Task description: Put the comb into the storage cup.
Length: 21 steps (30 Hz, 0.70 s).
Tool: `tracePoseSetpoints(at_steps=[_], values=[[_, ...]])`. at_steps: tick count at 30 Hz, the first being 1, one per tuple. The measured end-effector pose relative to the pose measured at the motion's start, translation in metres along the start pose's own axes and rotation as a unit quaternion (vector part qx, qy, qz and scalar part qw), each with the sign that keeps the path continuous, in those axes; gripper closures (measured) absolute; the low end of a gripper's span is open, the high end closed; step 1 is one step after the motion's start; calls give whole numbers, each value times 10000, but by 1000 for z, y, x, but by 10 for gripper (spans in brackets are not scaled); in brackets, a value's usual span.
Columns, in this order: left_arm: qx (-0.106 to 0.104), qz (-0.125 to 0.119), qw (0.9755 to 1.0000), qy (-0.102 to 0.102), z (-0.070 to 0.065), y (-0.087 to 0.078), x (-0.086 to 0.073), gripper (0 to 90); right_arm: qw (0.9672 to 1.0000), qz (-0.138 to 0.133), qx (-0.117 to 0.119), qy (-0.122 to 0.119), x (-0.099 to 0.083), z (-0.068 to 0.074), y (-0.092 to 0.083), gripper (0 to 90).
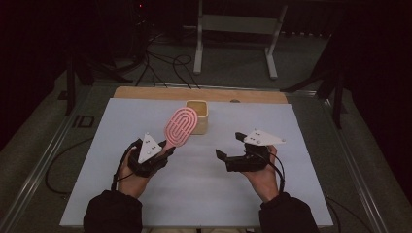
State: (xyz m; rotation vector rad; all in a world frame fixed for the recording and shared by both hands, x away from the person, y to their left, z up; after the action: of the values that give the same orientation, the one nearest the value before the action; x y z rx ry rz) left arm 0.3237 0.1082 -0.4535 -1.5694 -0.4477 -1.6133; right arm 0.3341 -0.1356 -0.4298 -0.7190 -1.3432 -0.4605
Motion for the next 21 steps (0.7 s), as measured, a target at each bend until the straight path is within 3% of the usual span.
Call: tracePoseSetpoints(at_steps=[11,21], values=[[5,-25,10000,-20,0,1,-1,701,9998,9,146,-128,15,13,16,78],[-2,-11,10000,-7,-3,4,-3,701,9996,9,257,-88,21,17,26,78]])
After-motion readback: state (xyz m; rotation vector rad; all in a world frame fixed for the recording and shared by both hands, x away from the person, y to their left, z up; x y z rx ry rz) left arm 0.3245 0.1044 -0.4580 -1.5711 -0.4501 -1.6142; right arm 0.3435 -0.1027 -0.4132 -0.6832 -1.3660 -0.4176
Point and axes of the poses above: each handheld gripper's, and its own axes: y roughly forward along the jaws, x roughly out of its top, z roughly to its left, the point moved 6 cm from there along y, roughly forward along the jaws, and after that the axes turned 12 degrees about -z, right-handed, at the moved point
